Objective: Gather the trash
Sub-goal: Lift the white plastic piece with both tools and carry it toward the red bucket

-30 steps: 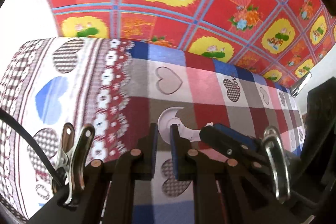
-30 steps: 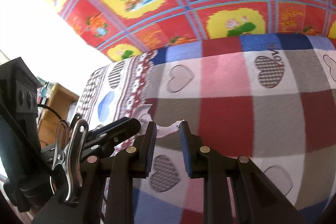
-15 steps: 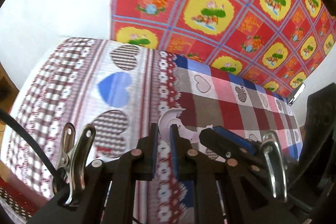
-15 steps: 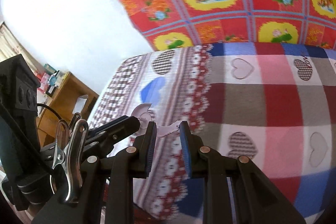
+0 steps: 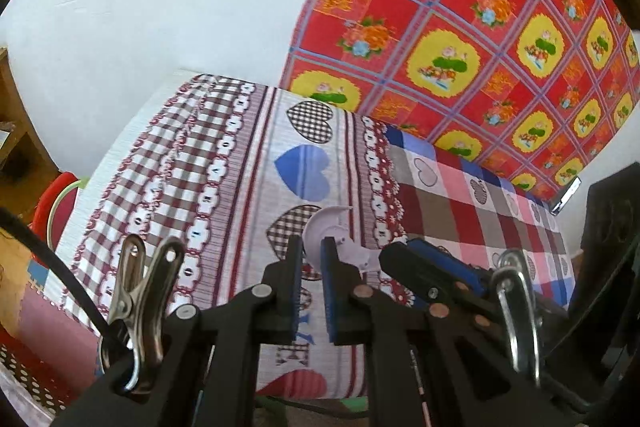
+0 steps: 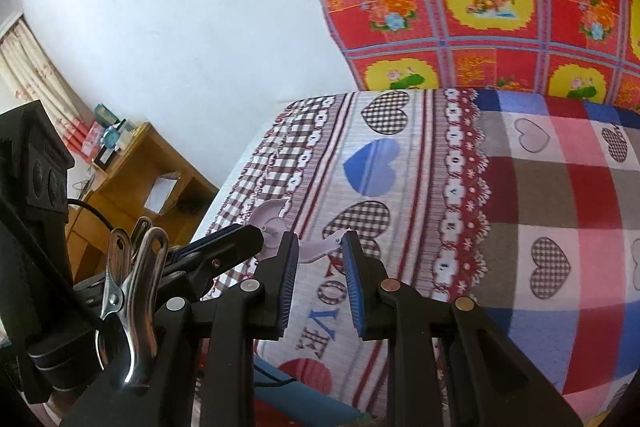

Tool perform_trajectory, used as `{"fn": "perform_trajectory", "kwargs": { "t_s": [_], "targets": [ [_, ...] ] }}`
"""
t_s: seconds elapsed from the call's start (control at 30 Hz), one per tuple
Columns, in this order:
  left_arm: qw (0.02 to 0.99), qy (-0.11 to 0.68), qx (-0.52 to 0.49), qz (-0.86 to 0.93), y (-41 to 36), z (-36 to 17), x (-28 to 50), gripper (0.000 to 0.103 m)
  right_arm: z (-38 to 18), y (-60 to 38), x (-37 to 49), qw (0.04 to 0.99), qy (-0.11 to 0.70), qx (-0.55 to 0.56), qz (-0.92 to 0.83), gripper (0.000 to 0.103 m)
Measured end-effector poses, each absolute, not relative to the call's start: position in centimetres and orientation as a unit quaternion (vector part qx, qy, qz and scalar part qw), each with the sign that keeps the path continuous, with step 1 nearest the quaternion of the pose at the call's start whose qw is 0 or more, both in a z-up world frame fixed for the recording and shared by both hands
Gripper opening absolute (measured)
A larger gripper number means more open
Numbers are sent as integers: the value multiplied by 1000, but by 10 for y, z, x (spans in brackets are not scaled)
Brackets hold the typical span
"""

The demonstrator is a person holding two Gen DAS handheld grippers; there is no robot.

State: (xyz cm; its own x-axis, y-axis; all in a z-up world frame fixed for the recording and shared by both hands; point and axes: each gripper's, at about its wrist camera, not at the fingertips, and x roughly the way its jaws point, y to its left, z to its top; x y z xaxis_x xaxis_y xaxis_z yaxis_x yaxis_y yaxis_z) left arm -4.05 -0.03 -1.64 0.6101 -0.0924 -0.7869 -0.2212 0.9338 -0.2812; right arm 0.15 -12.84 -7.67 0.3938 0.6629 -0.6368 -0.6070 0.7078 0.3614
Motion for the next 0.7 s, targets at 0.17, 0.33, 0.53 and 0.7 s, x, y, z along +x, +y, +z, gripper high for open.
{"fn": "perform_trajectory", "kwargs": {
  "t_s": [0.17,0.33,0.53,0.7],
  "targets": [
    [880,435,-187,48,15,-16,-38,7,-75,-110,6,830,399,26,389,25],
    [874,441,-191,67,34,-20,-28,7,-75,-89,20,819,401,17,410,25],
    [877,426,-202,95,57,-18,-23,7,-71,-61,33,808,394,-7,438,25],
    [872,417,-227,121,82,-20,-27,7,-66,-34,35,798,388,-30,459,25]
  ]
}}
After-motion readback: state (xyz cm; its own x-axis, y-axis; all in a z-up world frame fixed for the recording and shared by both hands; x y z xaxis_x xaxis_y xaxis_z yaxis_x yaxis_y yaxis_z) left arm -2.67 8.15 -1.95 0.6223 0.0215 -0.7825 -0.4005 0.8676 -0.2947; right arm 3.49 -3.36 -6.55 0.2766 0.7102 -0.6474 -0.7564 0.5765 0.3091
